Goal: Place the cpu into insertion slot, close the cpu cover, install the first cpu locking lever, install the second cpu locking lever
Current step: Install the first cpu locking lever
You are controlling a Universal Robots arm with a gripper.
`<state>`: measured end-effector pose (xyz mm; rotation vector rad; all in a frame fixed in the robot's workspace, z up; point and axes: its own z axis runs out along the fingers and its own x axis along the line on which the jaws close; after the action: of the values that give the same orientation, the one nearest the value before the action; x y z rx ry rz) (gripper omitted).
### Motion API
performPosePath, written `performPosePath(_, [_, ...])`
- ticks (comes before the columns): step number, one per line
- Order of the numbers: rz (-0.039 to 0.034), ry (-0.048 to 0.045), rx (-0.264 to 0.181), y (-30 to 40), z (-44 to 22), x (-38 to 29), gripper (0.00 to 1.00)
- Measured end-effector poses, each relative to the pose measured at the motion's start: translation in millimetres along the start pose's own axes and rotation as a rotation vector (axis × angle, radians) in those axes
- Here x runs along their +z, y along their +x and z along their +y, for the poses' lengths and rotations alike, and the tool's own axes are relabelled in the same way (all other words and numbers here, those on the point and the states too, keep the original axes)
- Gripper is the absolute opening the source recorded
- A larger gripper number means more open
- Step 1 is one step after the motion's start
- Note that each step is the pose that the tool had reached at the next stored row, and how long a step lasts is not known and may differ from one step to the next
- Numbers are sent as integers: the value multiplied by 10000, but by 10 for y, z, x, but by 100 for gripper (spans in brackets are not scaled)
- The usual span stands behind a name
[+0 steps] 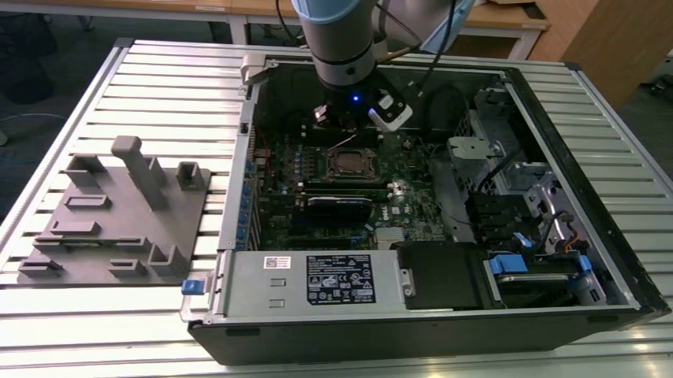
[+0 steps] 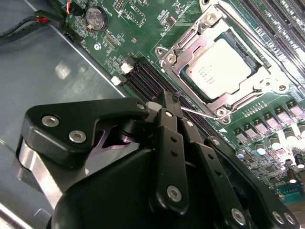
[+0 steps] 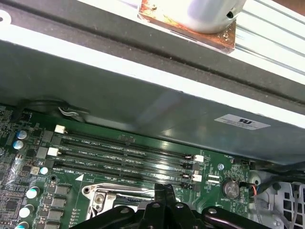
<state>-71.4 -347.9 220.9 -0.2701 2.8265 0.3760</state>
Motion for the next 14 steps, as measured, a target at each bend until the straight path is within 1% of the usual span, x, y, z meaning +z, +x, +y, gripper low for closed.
performPosePath(2, [-4,0,6,15,3,-4,10])
performPosePath(6, [-41,-1,51,103,24,-27,10])
performPosePath(9, [-123,-36,86,154,35,-38,10])
performPosePath(12, [-220,-77,183,172,38,-35,10])
performPosePath(14, [-268,-71,272,176,36,-29,10])
